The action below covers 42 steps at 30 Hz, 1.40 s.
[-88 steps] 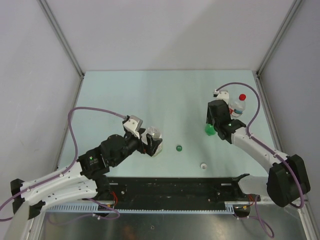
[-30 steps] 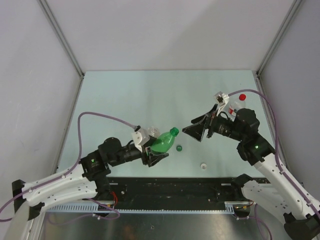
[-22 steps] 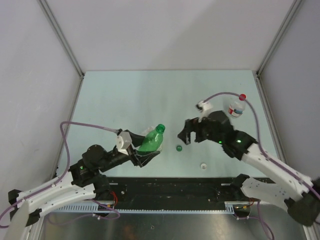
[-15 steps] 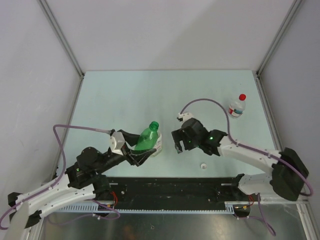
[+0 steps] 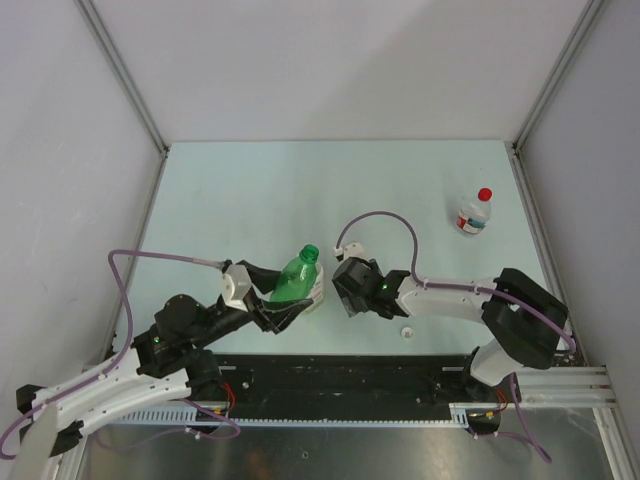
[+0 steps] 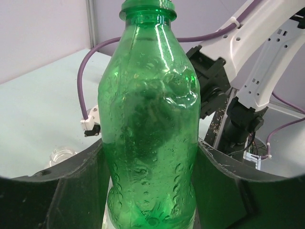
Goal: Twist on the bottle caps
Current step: Screw the bottle cap onto the plastic bottle.
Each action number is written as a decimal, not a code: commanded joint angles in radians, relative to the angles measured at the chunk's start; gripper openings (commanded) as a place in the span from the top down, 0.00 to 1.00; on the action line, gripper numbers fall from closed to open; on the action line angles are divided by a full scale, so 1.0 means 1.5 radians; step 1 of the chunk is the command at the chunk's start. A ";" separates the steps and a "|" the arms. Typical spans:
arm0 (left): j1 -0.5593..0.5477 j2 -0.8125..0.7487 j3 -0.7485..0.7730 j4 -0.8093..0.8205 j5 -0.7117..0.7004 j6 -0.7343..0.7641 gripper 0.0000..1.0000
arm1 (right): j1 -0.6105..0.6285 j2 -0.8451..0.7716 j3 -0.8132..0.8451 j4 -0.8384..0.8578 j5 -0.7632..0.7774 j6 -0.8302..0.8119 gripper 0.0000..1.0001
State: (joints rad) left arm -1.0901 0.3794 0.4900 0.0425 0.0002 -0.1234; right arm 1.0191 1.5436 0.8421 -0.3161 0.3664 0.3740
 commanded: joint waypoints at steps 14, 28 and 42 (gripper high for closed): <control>-0.002 0.012 -0.001 0.023 0.021 0.010 0.58 | -0.005 0.072 0.015 0.052 0.036 0.035 0.54; -0.003 0.024 -0.006 0.028 0.031 0.026 0.60 | -0.019 0.053 0.015 0.045 0.002 0.058 0.72; -0.002 0.120 -0.028 0.083 0.113 0.097 0.65 | -0.211 -0.415 0.015 -0.046 -0.378 -0.052 0.79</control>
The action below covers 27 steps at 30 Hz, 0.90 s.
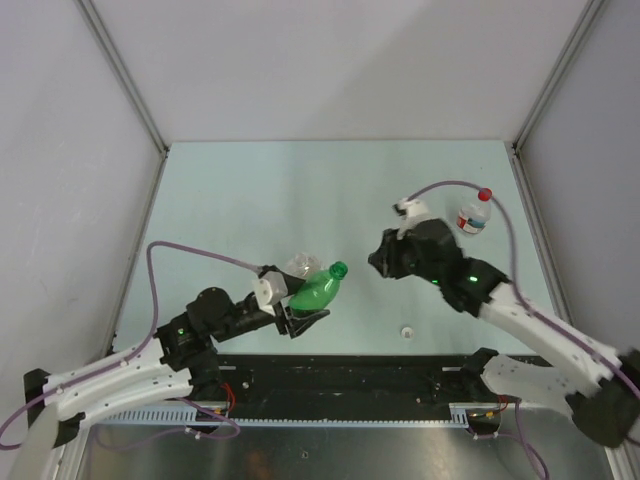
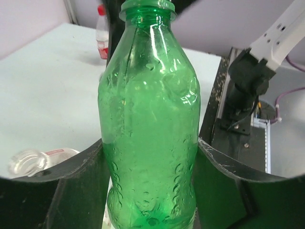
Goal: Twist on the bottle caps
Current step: Screw the bottle cap onto the plastic bottle.
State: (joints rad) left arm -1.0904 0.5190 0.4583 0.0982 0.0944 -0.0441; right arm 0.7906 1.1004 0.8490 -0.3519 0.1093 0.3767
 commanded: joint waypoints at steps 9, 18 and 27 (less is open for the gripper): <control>-0.002 0.067 -0.017 0.069 0.144 0.097 0.68 | -0.190 -0.256 0.024 0.019 -0.638 -0.073 0.82; -0.003 0.099 -0.014 0.074 0.131 0.099 0.69 | -0.193 -0.229 0.024 0.120 -0.769 -0.021 0.82; -0.003 0.117 -0.004 0.076 0.130 0.072 0.69 | -0.189 -0.217 0.024 0.107 -0.763 -0.043 0.82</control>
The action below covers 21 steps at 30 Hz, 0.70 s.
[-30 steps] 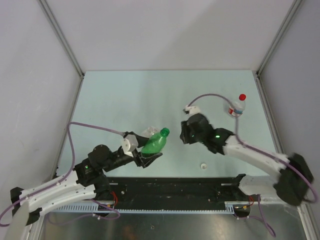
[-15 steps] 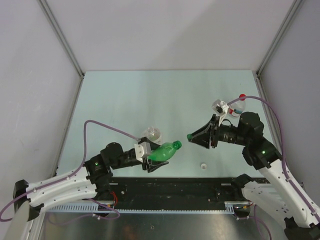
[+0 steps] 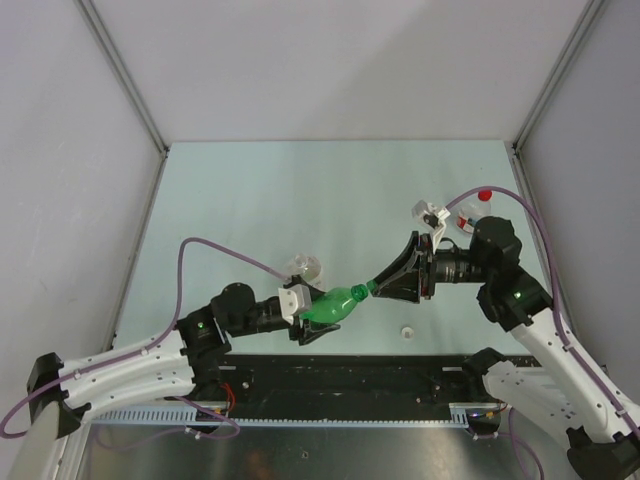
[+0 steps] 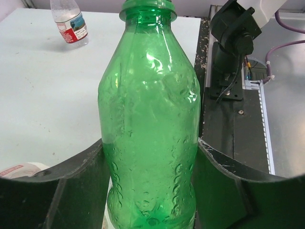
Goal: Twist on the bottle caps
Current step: Screw the bottle cap onto the plastic bottle.
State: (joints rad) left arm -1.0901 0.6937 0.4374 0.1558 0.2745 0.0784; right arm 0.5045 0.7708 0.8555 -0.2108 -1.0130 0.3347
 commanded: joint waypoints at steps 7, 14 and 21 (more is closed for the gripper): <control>-0.002 0.000 0.012 0.038 0.015 -0.025 0.69 | 0.019 0.017 0.020 -0.010 0.020 -0.049 0.82; -0.002 0.012 0.029 0.038 0.010 -0.019 0.68 | 0.063 0.038 0.020 0.016 0.040 -0.037 0.82; -0.002 0.015 0.036 0.040 0.003 -0.035 0.69 | 0.088 0.040 0.019 0.011 0.065 -0.049 0.82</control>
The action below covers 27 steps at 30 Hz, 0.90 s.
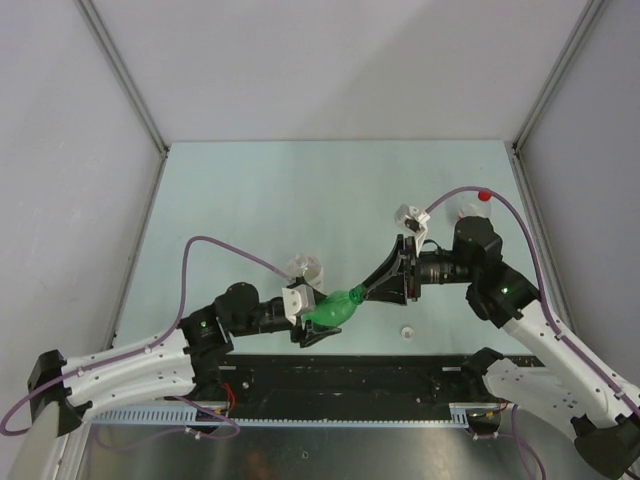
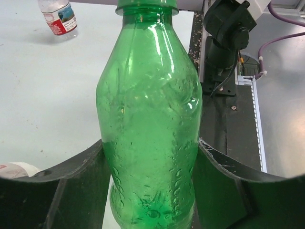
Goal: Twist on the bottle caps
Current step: Screw the bottle cap onto the plastic bottle.
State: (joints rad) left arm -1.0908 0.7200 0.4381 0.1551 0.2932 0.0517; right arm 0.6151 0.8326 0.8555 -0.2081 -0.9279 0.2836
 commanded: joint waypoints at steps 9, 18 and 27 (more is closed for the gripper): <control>-0.002 -0.026 0.042 0.041 0.015 -0.028 0.73 | 0.015 -0.010 0.020 -0.052 -0.017 -0.111 0.84; -0.002 0.017 0.077 0.038 0.086 -0.077 0.95 | 0.046 -0.011 0.034 -0.113 -0.027 -0.184 0.85; -0.001 -0.018 0.085 0.046 0.131 -0.084 1.00 | 0.099 0.006 0.034 -0.168 0.042 -0.246 0.86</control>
State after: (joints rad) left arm -1.0908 0.7437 0.4801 0.0578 0.4530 -0.0395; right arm 0.7242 0.8188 0.8982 -0.3664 -0.9035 -0.0208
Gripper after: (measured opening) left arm 0.644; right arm 0.369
